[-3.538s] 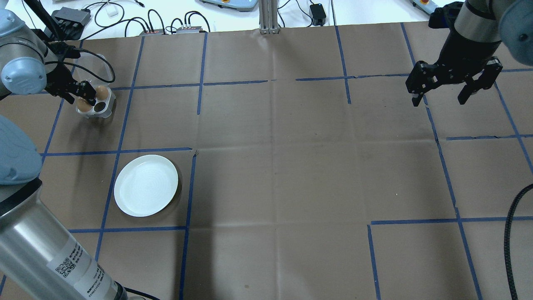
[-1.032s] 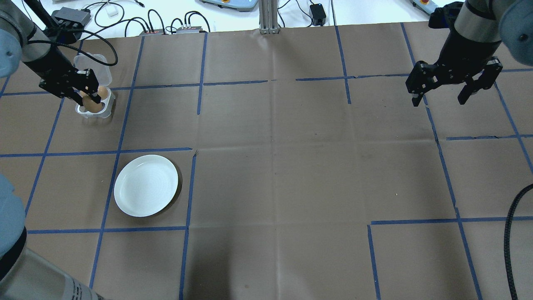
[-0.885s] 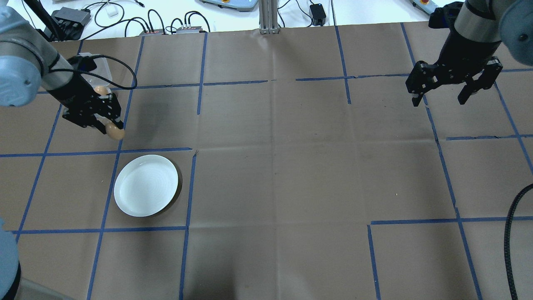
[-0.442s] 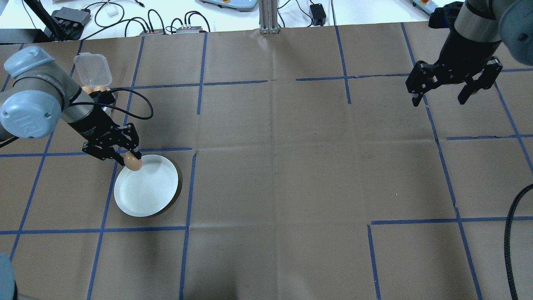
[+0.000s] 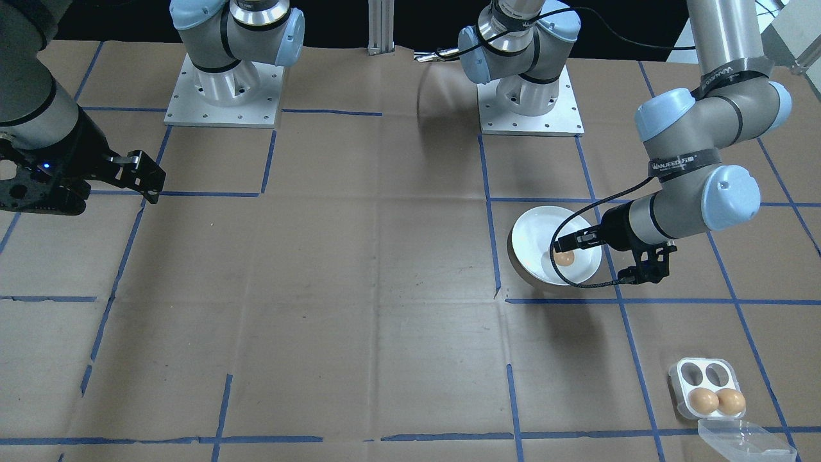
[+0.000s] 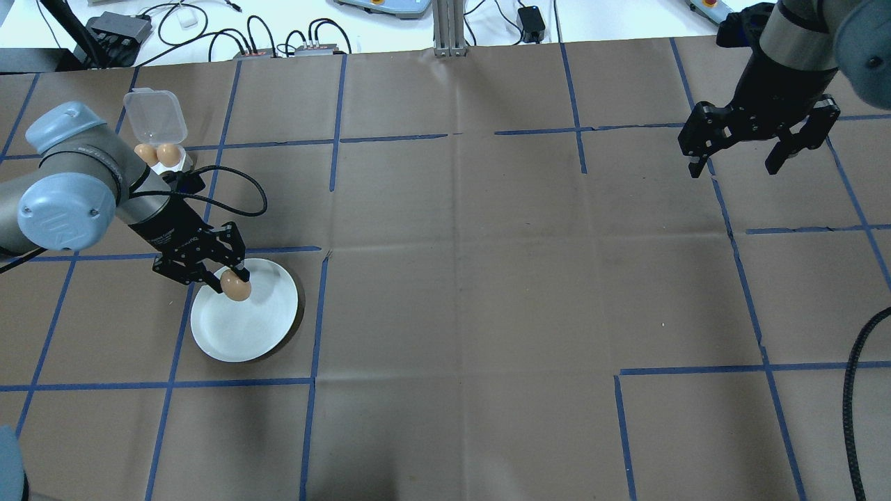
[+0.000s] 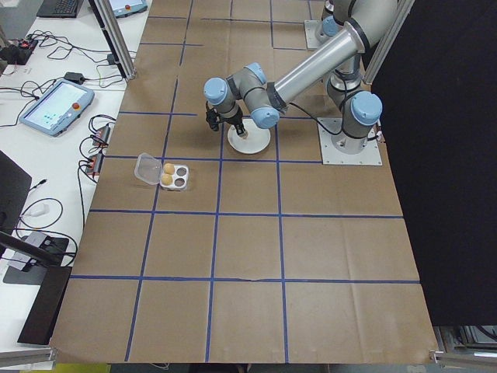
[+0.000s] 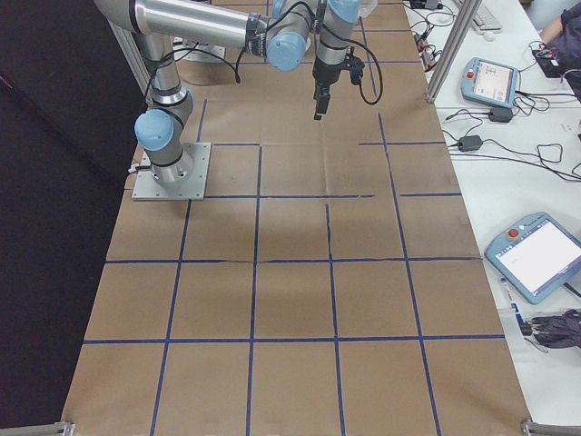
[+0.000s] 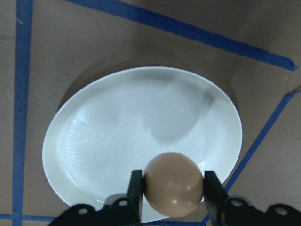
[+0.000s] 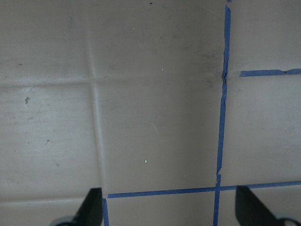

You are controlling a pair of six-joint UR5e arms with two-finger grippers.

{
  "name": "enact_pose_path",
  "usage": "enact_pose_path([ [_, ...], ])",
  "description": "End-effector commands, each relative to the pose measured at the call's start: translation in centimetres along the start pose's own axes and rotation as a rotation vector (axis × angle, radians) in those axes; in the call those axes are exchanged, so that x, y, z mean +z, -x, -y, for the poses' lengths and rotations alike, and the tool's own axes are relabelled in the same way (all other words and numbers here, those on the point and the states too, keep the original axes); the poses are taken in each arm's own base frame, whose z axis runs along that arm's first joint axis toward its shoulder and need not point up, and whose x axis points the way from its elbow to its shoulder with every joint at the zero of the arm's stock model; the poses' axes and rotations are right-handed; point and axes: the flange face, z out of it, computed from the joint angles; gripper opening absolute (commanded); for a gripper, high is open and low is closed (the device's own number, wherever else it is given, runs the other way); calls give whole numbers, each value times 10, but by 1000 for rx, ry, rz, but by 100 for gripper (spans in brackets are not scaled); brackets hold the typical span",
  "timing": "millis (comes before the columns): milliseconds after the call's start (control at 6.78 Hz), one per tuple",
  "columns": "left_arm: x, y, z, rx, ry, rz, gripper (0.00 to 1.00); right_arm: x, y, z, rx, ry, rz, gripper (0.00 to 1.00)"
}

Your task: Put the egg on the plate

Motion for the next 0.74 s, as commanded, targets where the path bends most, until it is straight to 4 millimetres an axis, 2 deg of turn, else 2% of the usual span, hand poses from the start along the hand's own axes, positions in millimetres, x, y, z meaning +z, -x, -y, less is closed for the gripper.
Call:
enact_pose_path([
  [0, -25, 4, 9, 17, -90, 21, 99, 0, 0, 0, 0, 0, 0, 100],
  [295, -65, 27, 44, 170, -227, 181, 99, 0, 0, 0, 0, 0, 0, 100],
  [590, -105, 59, 100, 238, -274, 205, 99, 0, 0, 0, 0, 0, 0, 100],
])
